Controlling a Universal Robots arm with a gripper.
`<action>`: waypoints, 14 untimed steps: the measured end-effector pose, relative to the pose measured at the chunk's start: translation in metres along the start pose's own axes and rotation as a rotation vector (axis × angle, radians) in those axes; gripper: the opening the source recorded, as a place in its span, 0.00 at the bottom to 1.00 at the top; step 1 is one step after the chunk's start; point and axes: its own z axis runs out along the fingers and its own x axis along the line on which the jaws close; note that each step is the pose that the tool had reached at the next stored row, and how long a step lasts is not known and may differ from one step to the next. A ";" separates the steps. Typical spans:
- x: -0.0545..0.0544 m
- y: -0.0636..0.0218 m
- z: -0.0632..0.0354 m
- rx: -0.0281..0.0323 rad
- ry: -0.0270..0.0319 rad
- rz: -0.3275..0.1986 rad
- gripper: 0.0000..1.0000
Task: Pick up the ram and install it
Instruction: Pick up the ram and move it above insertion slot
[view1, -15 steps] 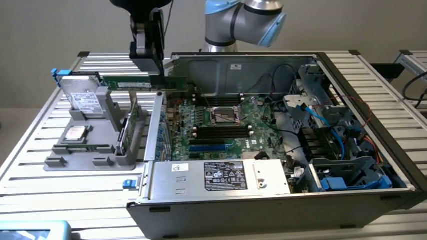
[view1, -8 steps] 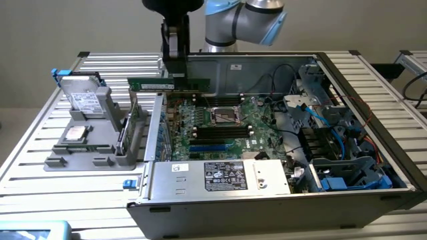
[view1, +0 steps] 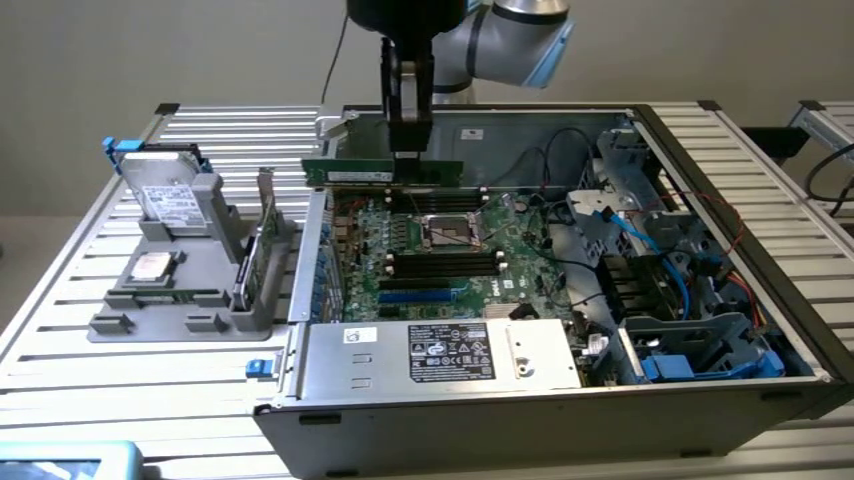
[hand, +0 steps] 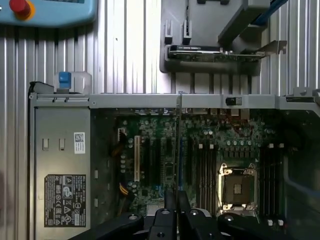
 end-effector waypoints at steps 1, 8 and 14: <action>-0.001 -0.0045 0.0008 0.0000 0.0000 0.000 0.13; -0.011 -0.0363 0.0083 0.0000 -0.0001 0.000 0.13; -0.019 -0.0573 0.0161 0.0000 -0.0004 0.000 0.13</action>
